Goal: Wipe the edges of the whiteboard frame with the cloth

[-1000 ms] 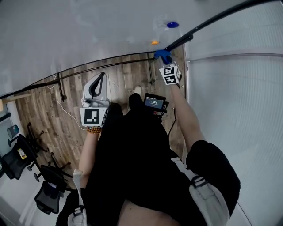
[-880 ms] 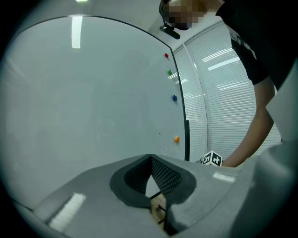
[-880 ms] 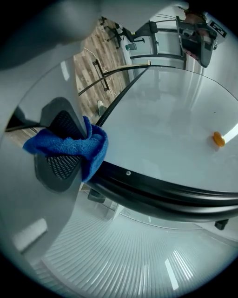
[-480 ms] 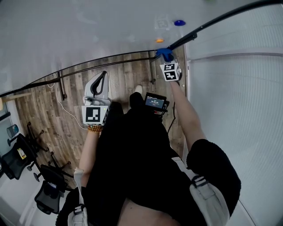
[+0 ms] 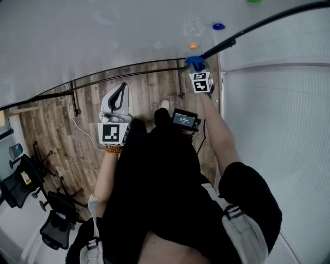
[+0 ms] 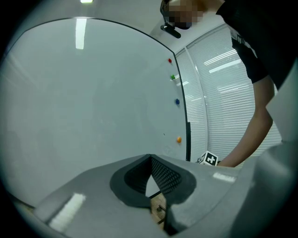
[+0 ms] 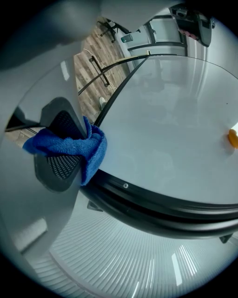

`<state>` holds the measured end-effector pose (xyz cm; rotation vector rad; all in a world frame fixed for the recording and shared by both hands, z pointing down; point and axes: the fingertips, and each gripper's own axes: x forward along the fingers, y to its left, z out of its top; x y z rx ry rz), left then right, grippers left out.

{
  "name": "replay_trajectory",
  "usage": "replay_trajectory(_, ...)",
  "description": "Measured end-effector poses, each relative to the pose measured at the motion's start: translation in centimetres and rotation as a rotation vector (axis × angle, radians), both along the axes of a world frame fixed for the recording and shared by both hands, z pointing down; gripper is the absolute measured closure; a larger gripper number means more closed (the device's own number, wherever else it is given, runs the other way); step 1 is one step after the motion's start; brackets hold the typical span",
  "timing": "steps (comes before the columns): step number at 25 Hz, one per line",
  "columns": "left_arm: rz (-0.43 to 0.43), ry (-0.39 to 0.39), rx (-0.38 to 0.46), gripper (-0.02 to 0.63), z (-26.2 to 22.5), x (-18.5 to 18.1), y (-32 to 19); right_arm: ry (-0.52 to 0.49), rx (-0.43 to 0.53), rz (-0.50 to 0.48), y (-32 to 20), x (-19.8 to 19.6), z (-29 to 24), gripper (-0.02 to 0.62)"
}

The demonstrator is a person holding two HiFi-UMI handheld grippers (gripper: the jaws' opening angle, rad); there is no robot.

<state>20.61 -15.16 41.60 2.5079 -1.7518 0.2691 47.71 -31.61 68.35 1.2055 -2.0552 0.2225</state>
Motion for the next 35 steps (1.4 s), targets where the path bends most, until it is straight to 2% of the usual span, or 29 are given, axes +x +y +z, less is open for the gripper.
replay_trajectory(26, -0.044, -0.015, 0.007, 0.606, 1.0, -3.8, 1.7, -0.026, -0.048, 0.004, 1.1, -3.9, 1.1, 0.488)
replay_trajectory(30, -0.054, -0.012, 0.01, 0.606, 1.1, -5.3, 1.6, -0.032, -0.033, -0.035, 0.7, -6.2, 1.3, 0.488)
replay_trajectory(35, -0.07, 0.003, -0.002, 0.606, 1.0, -7.6, 1.4, -0.031, -0.06, -0.031, 0.7, -8.2, 1.1, 0.488)
